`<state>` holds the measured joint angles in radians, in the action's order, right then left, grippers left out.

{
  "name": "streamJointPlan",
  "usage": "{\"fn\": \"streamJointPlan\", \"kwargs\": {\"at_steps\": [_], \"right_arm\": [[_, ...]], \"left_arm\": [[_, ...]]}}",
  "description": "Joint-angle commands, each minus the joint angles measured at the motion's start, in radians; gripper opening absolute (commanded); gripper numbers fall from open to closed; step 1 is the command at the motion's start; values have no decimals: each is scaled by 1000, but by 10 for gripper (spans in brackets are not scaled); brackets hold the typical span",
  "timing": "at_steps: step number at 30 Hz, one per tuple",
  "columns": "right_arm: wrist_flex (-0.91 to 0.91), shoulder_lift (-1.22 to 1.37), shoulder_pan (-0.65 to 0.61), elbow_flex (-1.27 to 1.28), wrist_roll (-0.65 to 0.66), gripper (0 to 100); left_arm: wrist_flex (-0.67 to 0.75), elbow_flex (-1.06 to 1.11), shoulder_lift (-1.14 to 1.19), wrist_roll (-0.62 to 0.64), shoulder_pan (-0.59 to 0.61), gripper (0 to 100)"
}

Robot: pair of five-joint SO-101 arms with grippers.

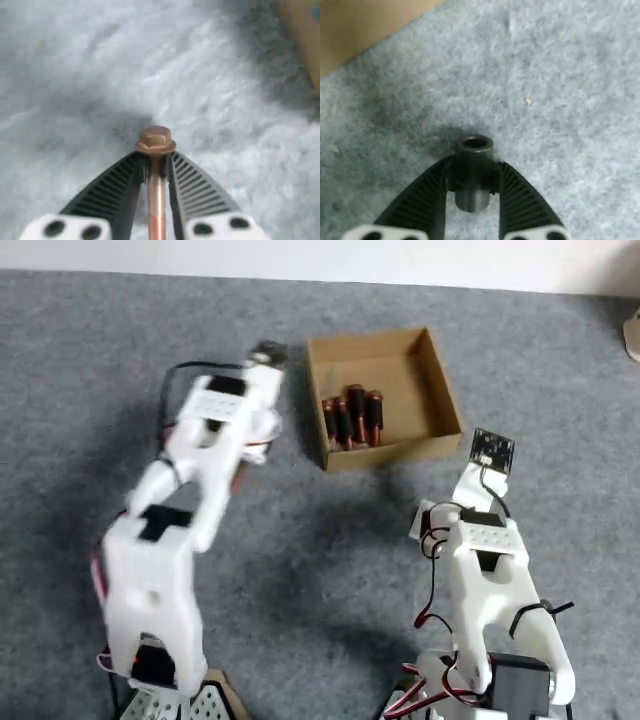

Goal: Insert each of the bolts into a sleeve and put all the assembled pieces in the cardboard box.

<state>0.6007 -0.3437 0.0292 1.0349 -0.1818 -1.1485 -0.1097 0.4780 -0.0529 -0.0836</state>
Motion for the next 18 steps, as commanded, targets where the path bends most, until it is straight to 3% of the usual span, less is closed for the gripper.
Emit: {"fn": "streamJointPlan", "kwargs": {"at_steps": [1, 10, 18], "right_arm": [[-16, -41, 12, -4, 15, 5], [-15, -62, -16, -4, 15, 5], [-16, -410, -143, 168, 66, 5]], "left_arm": [[103, 206, -295, 9, -4, 5], [479, 825, -921, 15, -21, 5], [784, 1147, -1191, 15, -21, 5]]}}
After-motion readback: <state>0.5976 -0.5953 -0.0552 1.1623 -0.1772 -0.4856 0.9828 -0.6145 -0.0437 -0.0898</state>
